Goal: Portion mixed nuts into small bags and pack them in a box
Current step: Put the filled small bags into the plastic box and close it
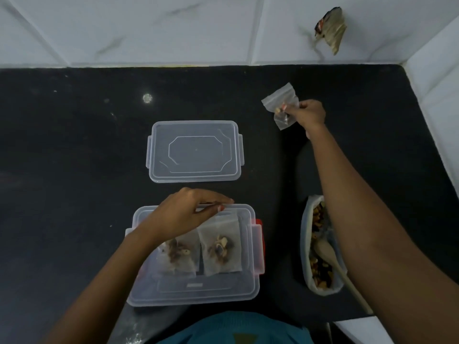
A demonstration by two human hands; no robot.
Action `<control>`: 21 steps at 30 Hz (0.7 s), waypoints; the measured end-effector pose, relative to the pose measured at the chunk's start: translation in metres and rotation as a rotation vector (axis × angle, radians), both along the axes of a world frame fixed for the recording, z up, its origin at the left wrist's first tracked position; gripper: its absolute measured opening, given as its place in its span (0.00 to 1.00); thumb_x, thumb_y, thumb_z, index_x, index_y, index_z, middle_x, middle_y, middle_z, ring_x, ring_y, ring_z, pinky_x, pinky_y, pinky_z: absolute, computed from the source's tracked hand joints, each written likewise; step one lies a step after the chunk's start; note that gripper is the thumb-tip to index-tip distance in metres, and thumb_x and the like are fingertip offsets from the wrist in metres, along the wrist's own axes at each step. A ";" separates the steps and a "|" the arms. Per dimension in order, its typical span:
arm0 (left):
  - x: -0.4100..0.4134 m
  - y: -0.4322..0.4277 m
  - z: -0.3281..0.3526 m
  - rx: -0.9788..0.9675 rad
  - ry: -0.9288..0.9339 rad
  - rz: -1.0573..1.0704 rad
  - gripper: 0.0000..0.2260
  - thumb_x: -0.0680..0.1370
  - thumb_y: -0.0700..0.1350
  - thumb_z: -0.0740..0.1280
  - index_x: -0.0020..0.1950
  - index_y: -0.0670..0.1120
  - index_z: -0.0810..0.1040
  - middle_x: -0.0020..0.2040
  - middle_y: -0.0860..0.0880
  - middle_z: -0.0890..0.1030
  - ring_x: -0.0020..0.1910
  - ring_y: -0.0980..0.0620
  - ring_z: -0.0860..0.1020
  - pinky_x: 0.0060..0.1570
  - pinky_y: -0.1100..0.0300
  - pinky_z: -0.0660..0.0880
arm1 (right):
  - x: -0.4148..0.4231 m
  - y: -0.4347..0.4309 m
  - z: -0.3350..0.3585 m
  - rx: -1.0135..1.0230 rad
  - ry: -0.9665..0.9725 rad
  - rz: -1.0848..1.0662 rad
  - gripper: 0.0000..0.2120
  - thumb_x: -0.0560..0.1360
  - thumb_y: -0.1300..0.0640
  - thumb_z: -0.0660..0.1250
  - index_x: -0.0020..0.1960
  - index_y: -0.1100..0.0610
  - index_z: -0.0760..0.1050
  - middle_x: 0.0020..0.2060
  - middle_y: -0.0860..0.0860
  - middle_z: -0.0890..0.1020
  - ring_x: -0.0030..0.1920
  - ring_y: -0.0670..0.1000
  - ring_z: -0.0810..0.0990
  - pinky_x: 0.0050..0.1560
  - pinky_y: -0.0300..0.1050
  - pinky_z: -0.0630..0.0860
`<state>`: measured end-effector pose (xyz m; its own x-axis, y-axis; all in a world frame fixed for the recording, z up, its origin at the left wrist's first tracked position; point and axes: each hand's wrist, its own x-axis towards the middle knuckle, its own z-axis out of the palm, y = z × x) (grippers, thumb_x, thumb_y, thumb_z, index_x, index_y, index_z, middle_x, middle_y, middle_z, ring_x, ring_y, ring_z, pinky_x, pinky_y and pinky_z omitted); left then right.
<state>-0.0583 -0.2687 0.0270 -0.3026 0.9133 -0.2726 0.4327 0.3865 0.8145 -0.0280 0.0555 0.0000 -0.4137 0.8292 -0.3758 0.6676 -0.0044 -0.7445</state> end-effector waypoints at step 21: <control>0.021 -0.026 0.017 0.166 0.335 -0.016 0.14 0.78 0.45 0.63 0.64 0.46 0.75 0.61 0.48 0.78 0.60 0.51 0.75 0.57 0.65 0.66 | 0.112 -0.194 0.095 -0.432 0.387 0.072 0.08 0.72 0.55 0.68 0.51 0.54 0.75 0.47 0.50 0.82 0.47 0.46 0.81 0.46 0.38 0.78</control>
<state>-0.0377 -0.2949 0.0436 -0.3353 0.9421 -0.0083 0.6906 0.2518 0.6779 0.0839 -0.1383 0.0948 -0.6380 0.5991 -0.4838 0.3570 -0.3265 -0.8752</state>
